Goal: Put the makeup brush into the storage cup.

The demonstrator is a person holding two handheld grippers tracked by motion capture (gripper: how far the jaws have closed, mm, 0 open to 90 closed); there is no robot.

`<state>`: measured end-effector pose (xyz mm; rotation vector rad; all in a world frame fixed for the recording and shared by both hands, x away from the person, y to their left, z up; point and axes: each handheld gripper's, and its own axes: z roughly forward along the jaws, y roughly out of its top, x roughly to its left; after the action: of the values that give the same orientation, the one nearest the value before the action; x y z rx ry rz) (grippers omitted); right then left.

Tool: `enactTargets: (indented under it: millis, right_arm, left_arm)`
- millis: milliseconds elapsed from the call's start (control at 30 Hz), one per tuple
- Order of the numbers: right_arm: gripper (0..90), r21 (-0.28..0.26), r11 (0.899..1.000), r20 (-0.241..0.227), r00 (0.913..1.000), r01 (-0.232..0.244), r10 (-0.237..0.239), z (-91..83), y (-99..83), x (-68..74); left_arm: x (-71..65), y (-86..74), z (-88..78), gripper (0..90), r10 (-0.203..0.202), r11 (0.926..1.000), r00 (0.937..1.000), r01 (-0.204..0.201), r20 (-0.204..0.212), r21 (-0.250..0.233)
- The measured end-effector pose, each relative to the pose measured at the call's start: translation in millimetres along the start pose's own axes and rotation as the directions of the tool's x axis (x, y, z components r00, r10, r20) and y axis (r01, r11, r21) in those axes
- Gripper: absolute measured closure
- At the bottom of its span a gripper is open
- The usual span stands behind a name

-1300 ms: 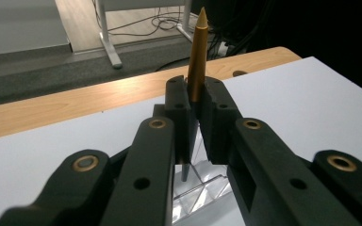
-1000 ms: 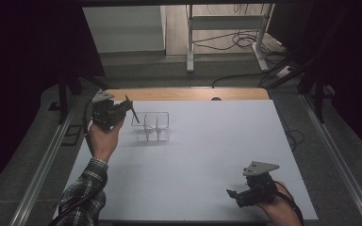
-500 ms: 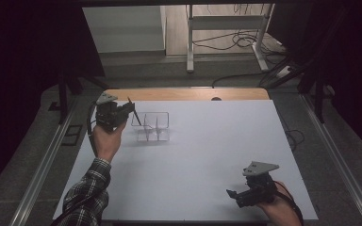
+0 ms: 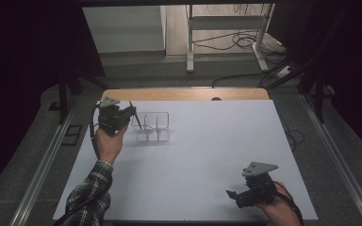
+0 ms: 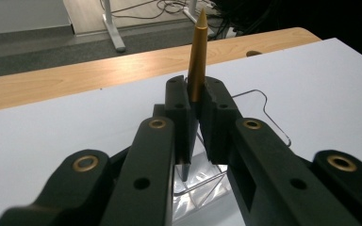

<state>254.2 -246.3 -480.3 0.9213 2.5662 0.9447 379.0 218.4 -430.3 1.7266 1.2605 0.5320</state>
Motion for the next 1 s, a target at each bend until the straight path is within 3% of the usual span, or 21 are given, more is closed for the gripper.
enactTargets:
  millis: [1000]
  right_arm:
    - [3.2, 0.018, 1.000, -0.007, 0.9998, 0.018, -0.018, 2.3, -0.9, 1.4]
  left_arm:
    - [0.8, -22.4, 22.2, 82.7, -0.011, 0.9987, 0.9999, 0.011, -0.008, 0.050]
